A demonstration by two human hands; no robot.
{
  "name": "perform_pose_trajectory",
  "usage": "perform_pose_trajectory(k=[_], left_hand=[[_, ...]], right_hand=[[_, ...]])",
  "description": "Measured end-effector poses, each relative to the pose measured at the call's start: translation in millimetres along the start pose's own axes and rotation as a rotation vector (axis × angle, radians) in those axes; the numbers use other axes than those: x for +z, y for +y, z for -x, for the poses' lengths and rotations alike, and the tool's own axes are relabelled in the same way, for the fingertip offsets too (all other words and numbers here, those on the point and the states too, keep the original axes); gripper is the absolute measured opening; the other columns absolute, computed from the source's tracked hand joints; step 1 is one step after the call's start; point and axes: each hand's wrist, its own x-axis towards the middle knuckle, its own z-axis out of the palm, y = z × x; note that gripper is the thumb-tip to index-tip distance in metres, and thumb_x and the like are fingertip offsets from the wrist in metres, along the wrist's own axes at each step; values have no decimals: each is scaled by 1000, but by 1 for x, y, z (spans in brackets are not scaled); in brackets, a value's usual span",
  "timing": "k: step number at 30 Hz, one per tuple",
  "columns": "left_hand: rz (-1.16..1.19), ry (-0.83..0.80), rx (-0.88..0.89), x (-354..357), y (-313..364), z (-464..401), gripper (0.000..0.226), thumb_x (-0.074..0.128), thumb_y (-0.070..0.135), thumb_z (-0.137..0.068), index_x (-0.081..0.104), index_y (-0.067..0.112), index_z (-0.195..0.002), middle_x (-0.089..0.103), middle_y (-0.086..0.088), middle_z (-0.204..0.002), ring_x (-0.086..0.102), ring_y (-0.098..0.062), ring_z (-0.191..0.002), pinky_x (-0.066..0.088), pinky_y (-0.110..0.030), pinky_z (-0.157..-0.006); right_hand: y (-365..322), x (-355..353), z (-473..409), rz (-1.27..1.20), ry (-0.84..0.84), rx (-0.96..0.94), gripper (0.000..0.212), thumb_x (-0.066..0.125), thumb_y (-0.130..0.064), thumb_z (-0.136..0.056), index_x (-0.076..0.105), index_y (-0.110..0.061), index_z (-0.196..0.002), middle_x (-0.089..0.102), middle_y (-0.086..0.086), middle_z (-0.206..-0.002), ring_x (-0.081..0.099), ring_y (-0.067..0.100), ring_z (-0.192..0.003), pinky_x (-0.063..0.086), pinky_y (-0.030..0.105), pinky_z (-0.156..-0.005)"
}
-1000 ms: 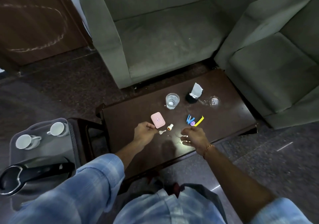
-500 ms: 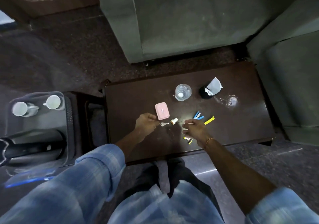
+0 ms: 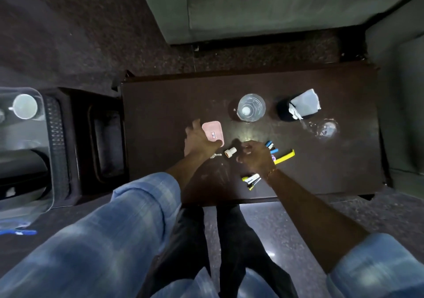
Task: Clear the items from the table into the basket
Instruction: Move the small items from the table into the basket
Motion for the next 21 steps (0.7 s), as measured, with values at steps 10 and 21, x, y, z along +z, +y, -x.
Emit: perform_pose_trajectory(k=[10, 21], left_hand=[[-694, -33, 258, 39, -13, -28, 114, 84, 37, -69, 7, 22, -153, 22, -11, -150, 40, -33, -125, 46, -44, -97], [-636, 5, 366, 12, -24, -33, 105, 90, 44, -53, 33, 15, -136, 45, -9, -129, 47, -30, -119, 46, -42, -95]], right_hand=[[23, 35, -46, 785, -28, -357, 55, 59, -11, -85, 47, -21, -137, 40, 11, -137, 53, 33, -114, 49, 39, -92], [24, 34, -29, 771, 107, -375, 26, 57, -22, -89, 62, -14, -113, 60, 11, -111, 59, 32, -102, 51, 36, -79]])
